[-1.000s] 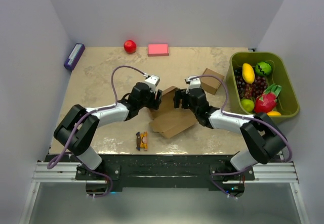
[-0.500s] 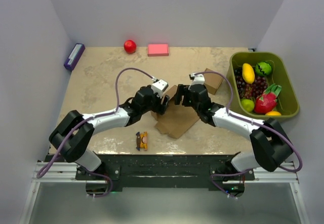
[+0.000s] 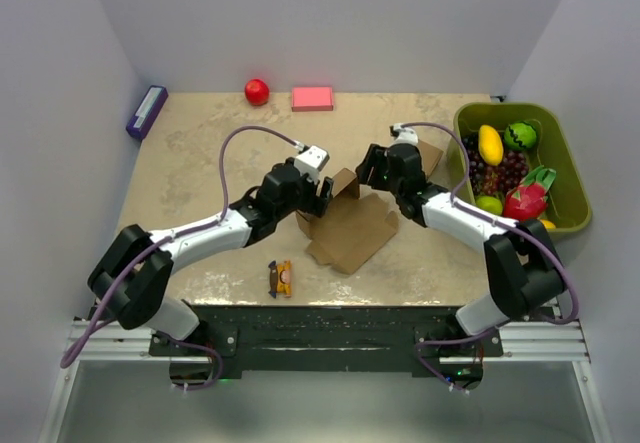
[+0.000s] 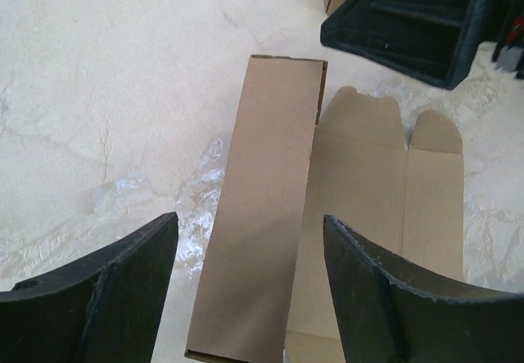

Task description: Fold the paper box

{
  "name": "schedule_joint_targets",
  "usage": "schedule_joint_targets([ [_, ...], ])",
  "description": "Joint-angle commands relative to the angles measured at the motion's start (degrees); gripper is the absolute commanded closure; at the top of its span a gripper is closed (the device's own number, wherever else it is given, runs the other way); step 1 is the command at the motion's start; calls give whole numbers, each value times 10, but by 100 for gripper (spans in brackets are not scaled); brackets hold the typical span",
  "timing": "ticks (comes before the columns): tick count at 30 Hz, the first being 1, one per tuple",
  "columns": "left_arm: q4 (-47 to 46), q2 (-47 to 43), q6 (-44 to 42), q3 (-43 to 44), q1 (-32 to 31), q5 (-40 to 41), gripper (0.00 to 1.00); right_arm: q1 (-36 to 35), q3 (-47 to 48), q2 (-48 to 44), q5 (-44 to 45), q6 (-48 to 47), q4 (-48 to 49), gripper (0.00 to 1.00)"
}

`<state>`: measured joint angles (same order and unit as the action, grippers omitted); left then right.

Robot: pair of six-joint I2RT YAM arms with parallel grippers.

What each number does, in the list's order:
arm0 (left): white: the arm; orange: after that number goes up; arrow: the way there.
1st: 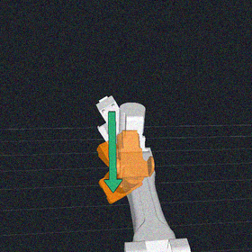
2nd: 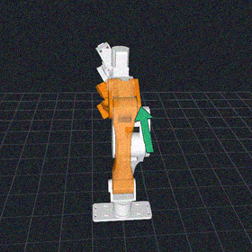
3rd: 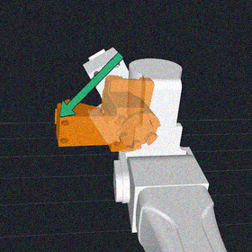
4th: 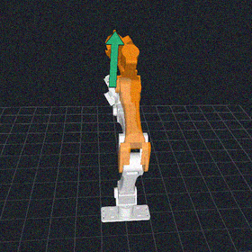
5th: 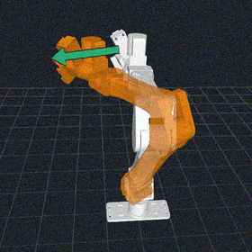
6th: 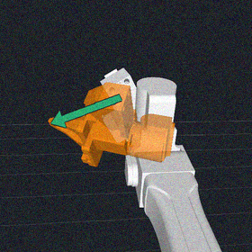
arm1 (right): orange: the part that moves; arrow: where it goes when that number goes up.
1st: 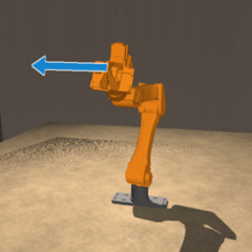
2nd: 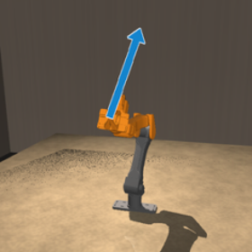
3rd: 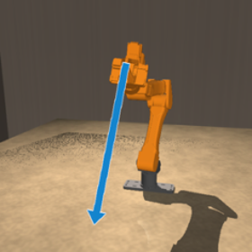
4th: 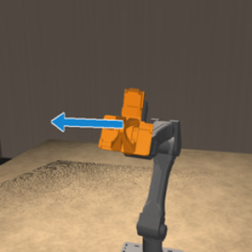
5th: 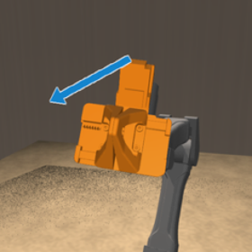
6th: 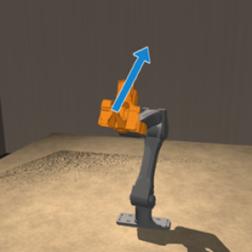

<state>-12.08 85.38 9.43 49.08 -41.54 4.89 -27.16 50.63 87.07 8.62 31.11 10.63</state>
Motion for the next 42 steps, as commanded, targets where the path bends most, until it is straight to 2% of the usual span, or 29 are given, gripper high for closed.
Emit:
schedule_joint_targets([
  [1, -1, 7, 17, 36, 11, 16, 25, 4, 40, 20, -40, 6, 11, 43],
  [12, -5, 39, 23, 41, 19, -5, 32, 11, 50, 56, -57, 11, 13, 51],
  [18, -9, 51, 25, 30, 19, -8, 35, 13, 39, 60, -54, 11, 11, 59],
  [31, -16, 56, 30, 15, 20, -15, 37, 14, 8, 67, -40, 13, 0, 65],
  [32, -15, 53, 31, 16, 20, -16, 37, 14, 10, 64, -46, 12, -1, 64],
  [35, -9, 43, 31, 28, 20, -22, 32, 14, 29, 47, -56, 11, -17, 53],
  [36, -8, 39, 28, 33, 19, -23, 31, 14, 36, 42, -59, 9, -23, 43],
  [39, -3, 29, 14, 43, 19, -29, 27, 14, 69, 19, -63, -3, -61, 26],
  [42, 19, 24, -8, 55, 16, -35, 26, 13, 86, -11, -61, -14, -104, 20],
])
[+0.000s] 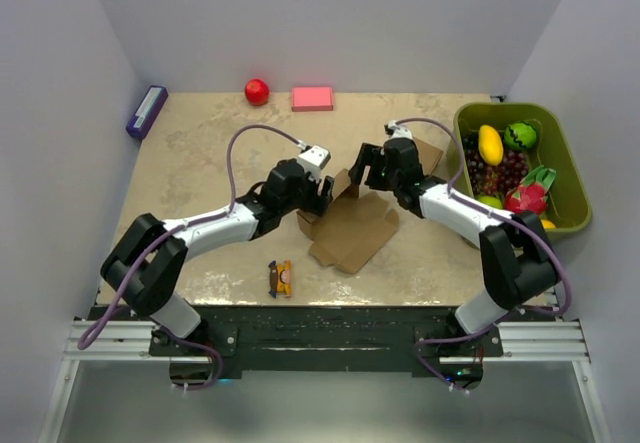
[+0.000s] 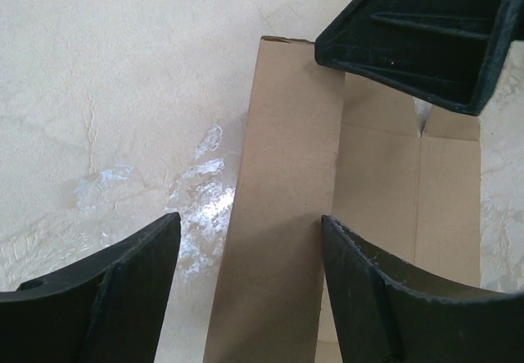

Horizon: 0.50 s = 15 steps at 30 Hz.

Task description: Fold the paper box

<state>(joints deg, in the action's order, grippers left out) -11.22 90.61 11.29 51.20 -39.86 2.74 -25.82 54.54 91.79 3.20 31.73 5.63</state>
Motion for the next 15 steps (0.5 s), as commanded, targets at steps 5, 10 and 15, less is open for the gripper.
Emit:
schedule_joint_targets([
  [5, 67, -18, -72, 58, -39, 45, 25, 2, 30, -106, 19, -31, -102, 17],
  [10, 93, 10, -99, 79, -74, 102, 23, 3, -10, -172, 46, -25, -134, 16],
  [15, 96, 43, -110, 95, -77, 135, 21, 3, -48, -237, 70, -22, -165, 15],
])
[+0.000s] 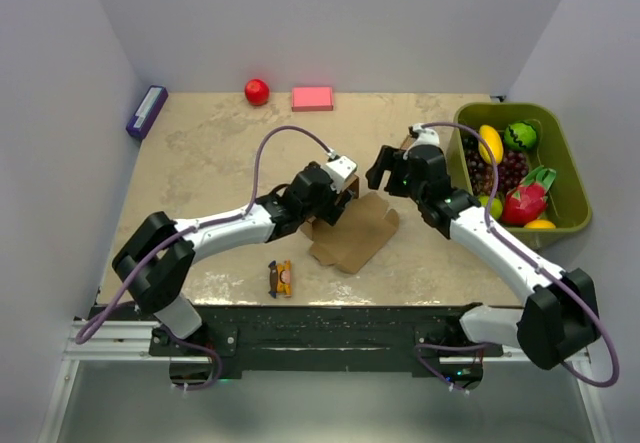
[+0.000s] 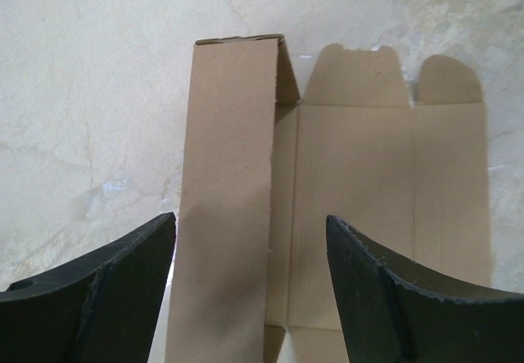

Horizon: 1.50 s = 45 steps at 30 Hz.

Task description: Fold the paper box

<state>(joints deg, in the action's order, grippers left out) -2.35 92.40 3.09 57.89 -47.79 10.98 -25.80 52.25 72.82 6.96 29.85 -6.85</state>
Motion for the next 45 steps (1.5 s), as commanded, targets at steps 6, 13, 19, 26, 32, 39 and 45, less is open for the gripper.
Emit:
schedule_joint_targets([
  [6, 42, 68, -17, 50, 4, 116, 28, 2, -43, -113, 37, -6, -83, 15],
  [13, 43, 79, 32, 44, 31, 77, 46, 2, -40, -141, 19, -1, -106, 15],
  [19, -1, 53, 96, -8, 103, -24, 48, 3, -13, -135, -2, -9, -137, 15],
  [26, -24, 50, 131, -48, 137, -85, 48, 3, -13, -118, -25, -15, -157, 14],
  [32, -42, 48, 147, -63, 140, -99, 48, 3, -54, -91, -85, 20, -89, 14],
  [39, -49, 36, 153, -78, 139, -103, 48, 2, -46, -71, -107, 23, -64, 16],
  [45, -56, 30, 161, -84, 138, -106, 48, 3, -25, -109, -82, 25, -69, 16],
])
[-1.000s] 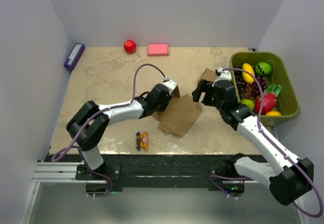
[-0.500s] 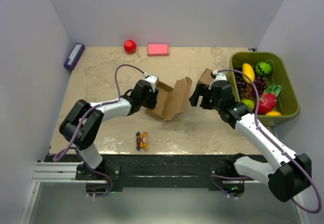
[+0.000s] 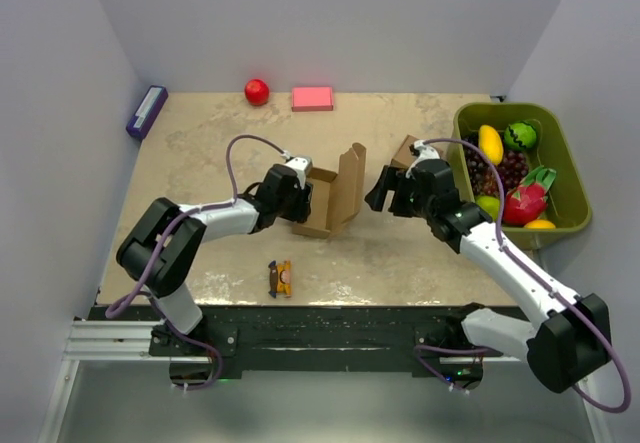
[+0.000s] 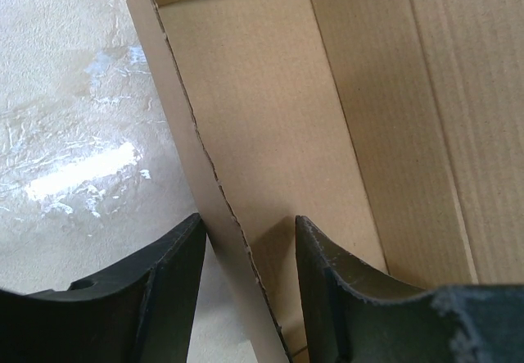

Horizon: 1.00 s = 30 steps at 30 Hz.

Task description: Fold the paper box

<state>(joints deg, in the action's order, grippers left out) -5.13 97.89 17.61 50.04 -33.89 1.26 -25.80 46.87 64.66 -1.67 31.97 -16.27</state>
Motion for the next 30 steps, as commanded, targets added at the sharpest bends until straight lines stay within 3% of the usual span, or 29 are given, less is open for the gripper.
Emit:
schedule_joint_targets([
  [1, -28, -25, 16, -7, 0, -9, 47, 2, 34, -26, 4, 0, 20, 16],
  [14, -58, -33, 25, -19, -2, -9, 43, -32, 131, 82, 6, -61, -27, 25],
  [22, -71, -45, 27, -25, -3, -10, 43, -37, 154, 128, -10, -82, -22, 45],
  [24, -74, -46, 27, -26, -3, -22, 38, -39, 164, 139, -21, -89, -17, 56],
  [26, -74, -56, 27, -27, -3, -22, 25, -39, 177, 157, -19, -104, -17, 66],
  [27, -73, -61, 27, -29, -2, -21, 22, -39, 182, 161, -12, -109, -18, 78],
  [28, -71, -77, 25, -30, -1, -22, 13, -40, 188, 173, -11, -114, -19, 81],
  [30, -52, -99, 19, -28, -1, -15, 9, -39, 213, 185, -4, -138, -32, 87],
])
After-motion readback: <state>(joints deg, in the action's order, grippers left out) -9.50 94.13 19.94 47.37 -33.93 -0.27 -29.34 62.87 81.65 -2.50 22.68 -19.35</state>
